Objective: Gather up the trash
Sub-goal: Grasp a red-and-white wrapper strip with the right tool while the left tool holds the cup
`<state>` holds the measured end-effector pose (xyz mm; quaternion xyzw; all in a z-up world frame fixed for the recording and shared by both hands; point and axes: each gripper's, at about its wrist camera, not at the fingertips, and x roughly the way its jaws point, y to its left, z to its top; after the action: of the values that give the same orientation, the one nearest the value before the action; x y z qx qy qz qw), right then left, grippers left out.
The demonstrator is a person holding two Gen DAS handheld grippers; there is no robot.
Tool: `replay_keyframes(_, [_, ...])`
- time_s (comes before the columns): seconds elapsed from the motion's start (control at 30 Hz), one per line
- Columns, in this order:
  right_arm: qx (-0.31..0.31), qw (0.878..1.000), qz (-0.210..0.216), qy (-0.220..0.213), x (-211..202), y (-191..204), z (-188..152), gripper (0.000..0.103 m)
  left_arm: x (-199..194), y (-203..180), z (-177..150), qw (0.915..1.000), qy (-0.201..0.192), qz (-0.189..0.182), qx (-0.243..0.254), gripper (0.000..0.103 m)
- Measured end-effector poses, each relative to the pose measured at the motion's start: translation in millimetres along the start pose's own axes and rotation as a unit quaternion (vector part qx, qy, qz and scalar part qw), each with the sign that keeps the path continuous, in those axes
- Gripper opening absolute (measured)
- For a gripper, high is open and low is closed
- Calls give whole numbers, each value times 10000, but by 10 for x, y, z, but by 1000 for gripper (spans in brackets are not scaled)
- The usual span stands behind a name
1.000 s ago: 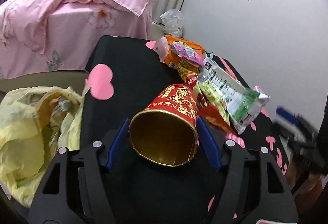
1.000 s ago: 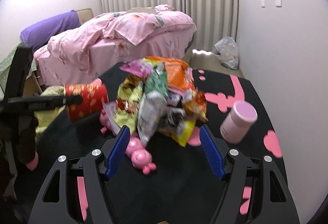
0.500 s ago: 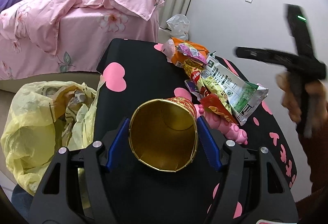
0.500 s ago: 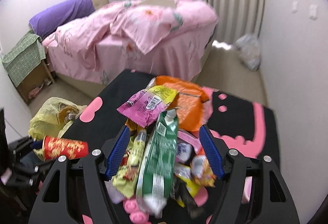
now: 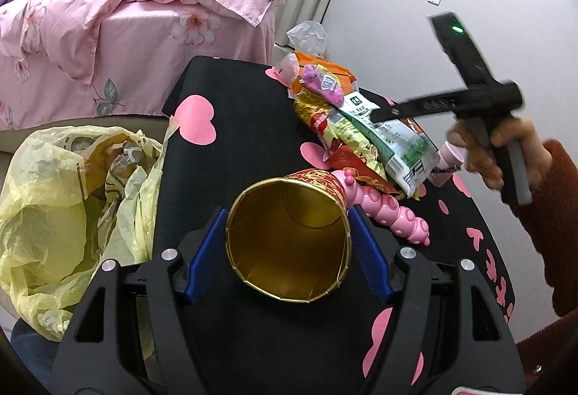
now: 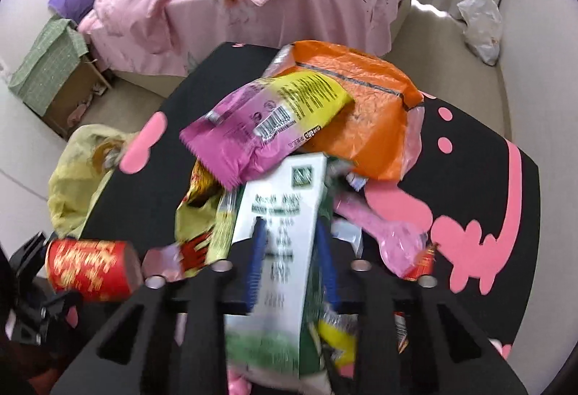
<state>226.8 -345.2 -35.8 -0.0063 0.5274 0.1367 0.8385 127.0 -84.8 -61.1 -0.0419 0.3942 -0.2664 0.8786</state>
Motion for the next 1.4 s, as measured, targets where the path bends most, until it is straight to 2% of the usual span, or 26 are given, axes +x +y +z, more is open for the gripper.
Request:
replay_keyframes(0.17, [-188,9998,63,38,-183,120,-385,25,8,4,-16,10000,27,-17,-40,65])
replay_keyframes(0.27, [-304,9977,-314,-513,-441,174,-473,25,7,-7,-36,10000,44,6,-42,65])
replay_keyframes(0.33, [-420,9904,-511,-1211,-683,220,-490,25,-1,-15,-51,10000,36,30,-55,65])
replay_keyframes(0.37, [-424,9872,-444,-1473,-772,223,-493,26,-9,-18,-59,10000,26,51,-51,65])
replay_keyframes(0.4, [-399,9860,-343,-1582,-812,204,-482,36,-14,-18,-65,10000,21,79,-48,65])
replay_keyframes(0.43, [-355,9860,-177,-1622,-834,195,-460,42,-18,-16,-72,9999,24,91,-46,65])
replay_keyframes(0.47, [-334,9868,-84,-1585,-826,193,-428,45,-21,-14,-75,9999,28,109,-43,65])
replay_keyframes(0.57, [-438,9896,55,-1369,-739,238,-357,46,-31,-11,-73,9999,7,160,-34,65])
replay_keyframes(0.7, [-454,9862,-418,-1539,-653,189,-165,46,-49,-13,-56,9998,-35,209,44,65])
replay_keyframes(0.83, [-620,9892,-112,-1320,-410,43,164,46,-40,1,-35,9997,-105,228,75,65])
replay_keyframes(0.97, [81,9931,242,-1143,-187,-169,572,46,10,17,-31,9997,-56,228,80,65])
replay_keyframes(1.03, [195,9930,146,-1154,-86,-112,681,46,24,32,-24,9997,-61,217,48,65])
replay_keyframes(1.1, [356,9930,-350,-1074,68,-55,731,46,34,49,-13,9998,-67,206,5,65])
replay_keyframes(1.17, [617,9927,-580,-863,254,-68,727,46,35,69,-9,9998,-63,199,-30,65])
replay_keyframes(1.27, [968,9931,-524,-415,562,-152,596,46,24,114,-17,9998,-51,183,-87,65])
replay_keyframes(1.4, [1123,9930,-98,-362,601,-216,488,46,33,168,-32,9997,-46,153,-204,65])
